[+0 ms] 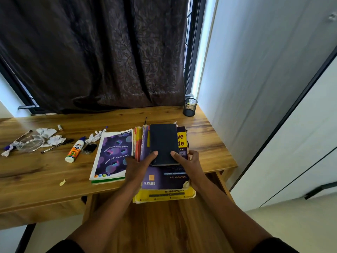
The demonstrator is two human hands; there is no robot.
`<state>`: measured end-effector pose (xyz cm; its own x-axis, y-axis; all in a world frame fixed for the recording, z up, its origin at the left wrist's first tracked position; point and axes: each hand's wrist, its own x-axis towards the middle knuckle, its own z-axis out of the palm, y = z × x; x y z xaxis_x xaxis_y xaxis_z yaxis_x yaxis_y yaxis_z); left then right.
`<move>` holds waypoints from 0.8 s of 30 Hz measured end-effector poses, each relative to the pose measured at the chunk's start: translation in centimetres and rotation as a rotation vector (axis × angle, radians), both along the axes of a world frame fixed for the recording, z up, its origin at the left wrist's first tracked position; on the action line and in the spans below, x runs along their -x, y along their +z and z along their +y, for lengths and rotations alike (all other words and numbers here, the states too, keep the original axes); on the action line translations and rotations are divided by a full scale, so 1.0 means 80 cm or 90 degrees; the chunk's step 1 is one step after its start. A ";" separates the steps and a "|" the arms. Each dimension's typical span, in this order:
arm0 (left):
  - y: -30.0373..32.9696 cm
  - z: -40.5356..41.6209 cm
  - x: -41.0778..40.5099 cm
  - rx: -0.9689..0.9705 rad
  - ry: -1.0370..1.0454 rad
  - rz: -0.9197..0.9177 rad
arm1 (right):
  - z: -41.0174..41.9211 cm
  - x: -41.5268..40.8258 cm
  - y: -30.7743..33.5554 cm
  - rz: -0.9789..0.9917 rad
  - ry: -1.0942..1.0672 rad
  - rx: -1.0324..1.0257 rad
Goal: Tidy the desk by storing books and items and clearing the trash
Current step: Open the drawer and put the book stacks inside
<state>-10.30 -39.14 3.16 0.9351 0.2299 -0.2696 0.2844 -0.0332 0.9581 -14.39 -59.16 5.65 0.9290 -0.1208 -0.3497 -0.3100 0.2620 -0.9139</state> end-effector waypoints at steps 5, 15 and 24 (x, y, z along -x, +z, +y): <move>0.000 0.011 0.018 0.003 -0.037 -0.029 | -0.008 0.025 0.018 -0.044 0.086 0.032; -0.047 0.015 0.137 -0.043 -0.191 0.027 | -0.049 0.130 -0.002 0.065 0.266 0.105; -0.090 -0.007 0.222 -0.080 -0.336 0.106 | -0.081 0.208 -0.059 0.104 0.275 0.167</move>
